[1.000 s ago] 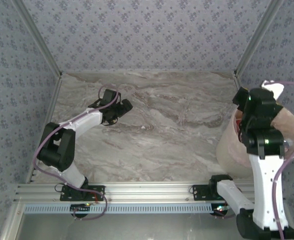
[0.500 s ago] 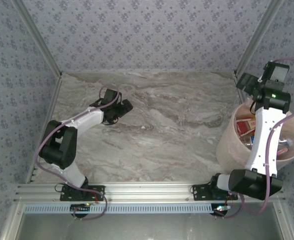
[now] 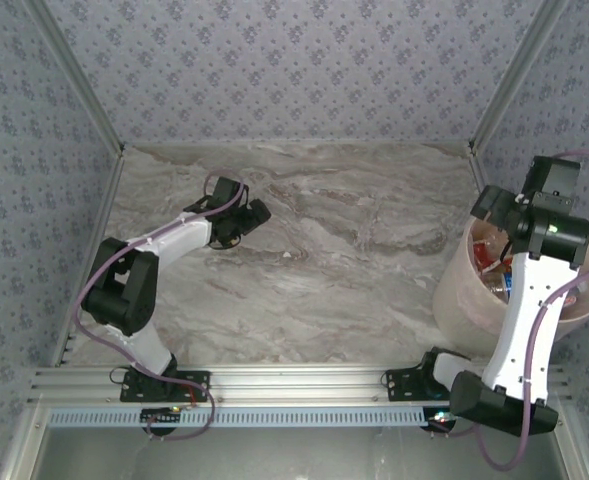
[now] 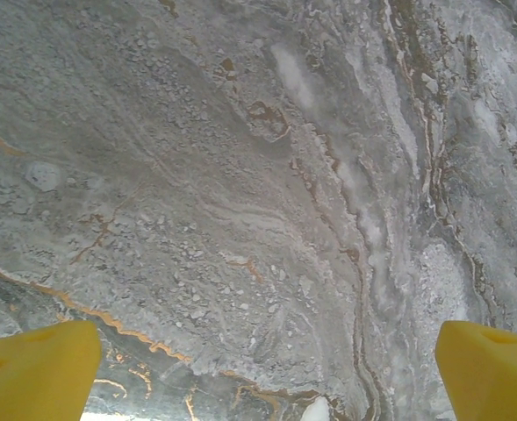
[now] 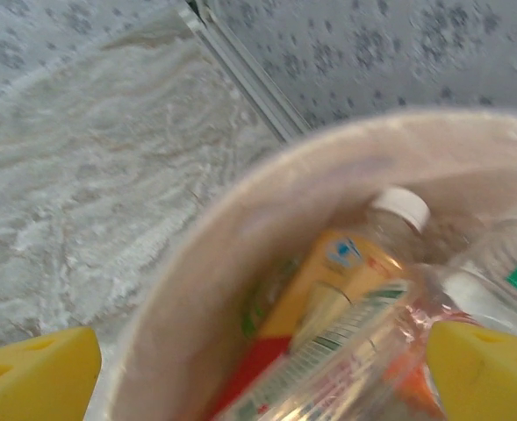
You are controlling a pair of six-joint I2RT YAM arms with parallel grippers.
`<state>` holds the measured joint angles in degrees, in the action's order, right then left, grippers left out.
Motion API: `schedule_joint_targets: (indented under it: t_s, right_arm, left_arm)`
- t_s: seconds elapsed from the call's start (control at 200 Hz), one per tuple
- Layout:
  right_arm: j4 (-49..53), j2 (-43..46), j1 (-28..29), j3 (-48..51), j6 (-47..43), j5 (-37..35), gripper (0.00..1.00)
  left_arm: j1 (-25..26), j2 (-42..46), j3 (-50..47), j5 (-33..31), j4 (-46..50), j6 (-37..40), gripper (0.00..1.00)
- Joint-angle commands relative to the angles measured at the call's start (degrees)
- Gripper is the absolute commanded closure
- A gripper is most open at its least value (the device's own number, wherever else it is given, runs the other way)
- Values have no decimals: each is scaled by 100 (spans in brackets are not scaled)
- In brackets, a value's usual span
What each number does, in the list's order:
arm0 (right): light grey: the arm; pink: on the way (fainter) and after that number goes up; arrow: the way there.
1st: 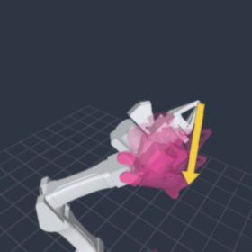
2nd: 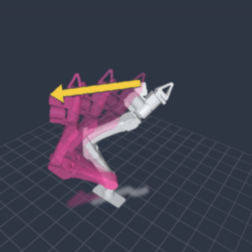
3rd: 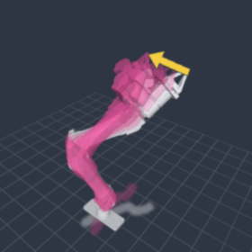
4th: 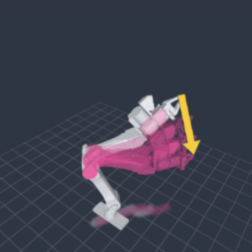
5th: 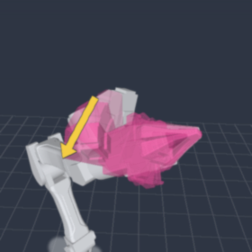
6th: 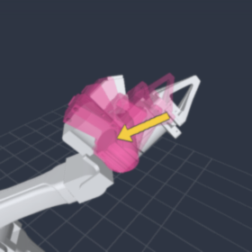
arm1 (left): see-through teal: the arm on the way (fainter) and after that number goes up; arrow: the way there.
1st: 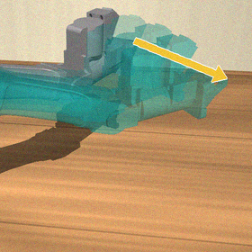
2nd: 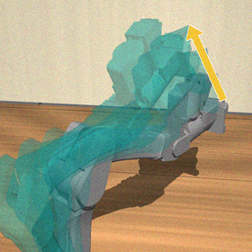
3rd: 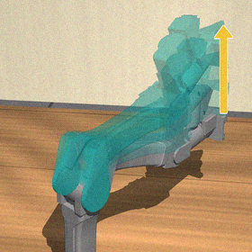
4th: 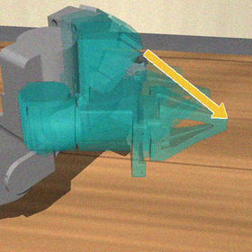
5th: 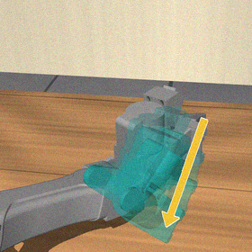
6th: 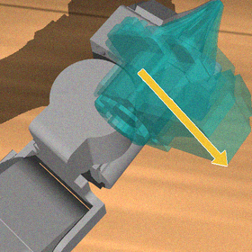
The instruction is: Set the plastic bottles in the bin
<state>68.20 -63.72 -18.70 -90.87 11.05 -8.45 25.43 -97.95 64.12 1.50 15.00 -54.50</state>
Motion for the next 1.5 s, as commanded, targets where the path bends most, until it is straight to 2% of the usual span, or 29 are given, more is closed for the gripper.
schedule_joint_targets:
  t_s: [0.0, 0.135, 0.32, 0.435, 0.535, 0.59, 0.809, 0.954, 1.134, 1.249, 1.359, 1.434, 1.494]
  right_arm:
    - [667, 68, -27, -419, 76, -394, 3]
    - [729, 173, 15, -625, 161, -287, 3]
    - [-183, 550, 207, -389, 445, 1486, 3]
    - [-1119, 1004, 564, -31, 419, 2179, 2]
    - [-1864, 1225, 954, 400, 373, 2841, 0]
    - [-2190, 1223, 1288, 677, 359, 2954, 0]
    - [-3252, 518, 3020, 1694, -241, 1863, 0]
    - [-3836, -249, 3676, 2097, -782, 1367, 0]
    - [-4913, -896, 3769, 3012, -907, 1028, 0]
    - [-5209, -1310, 3770, 3418, -1070, 514, 0]
    - [-5505, -1618, 3714, 3709, -1335, -266, 0]
    - [-5773, -1753, 3576, 3921, -1460, -333, 0]
    - [-6018, -1823, 3414, 4089, -1465, -306, 0]
  left_arm:
    - [66, -31, 202, 52, 125, 97, 2]
    - [92, -13, 199, 30, 143, 97, 2]
    - [96, 21, 255, 29, 187, 138, 2]
    - [99, 319, 169, -152, 142, 302, 2]
    - [93, 833, -4, -551, 86, 479, 2]
    - [70, 1120, -145, -810, 97, 569, 2]
    - [-258, 2277, -776, -1724, 295, 772, 2]
    - [-549, 3000, -1187, -2266, 410, 1022, 2]
    - [-880, 3607, -1606, -2958, 393, 1497, 2]
    - [-1099, 3704, -1879, -3400, 228, 1776, 2]
    - [-1338, 3588, -2243, -3831, -343, 2200, 2]
    - [-1548, 3392, -2435, -3667, -852, 2614, 2]
    - [-1594, 3151, -2663, -3615, -1618, 3146, 2]
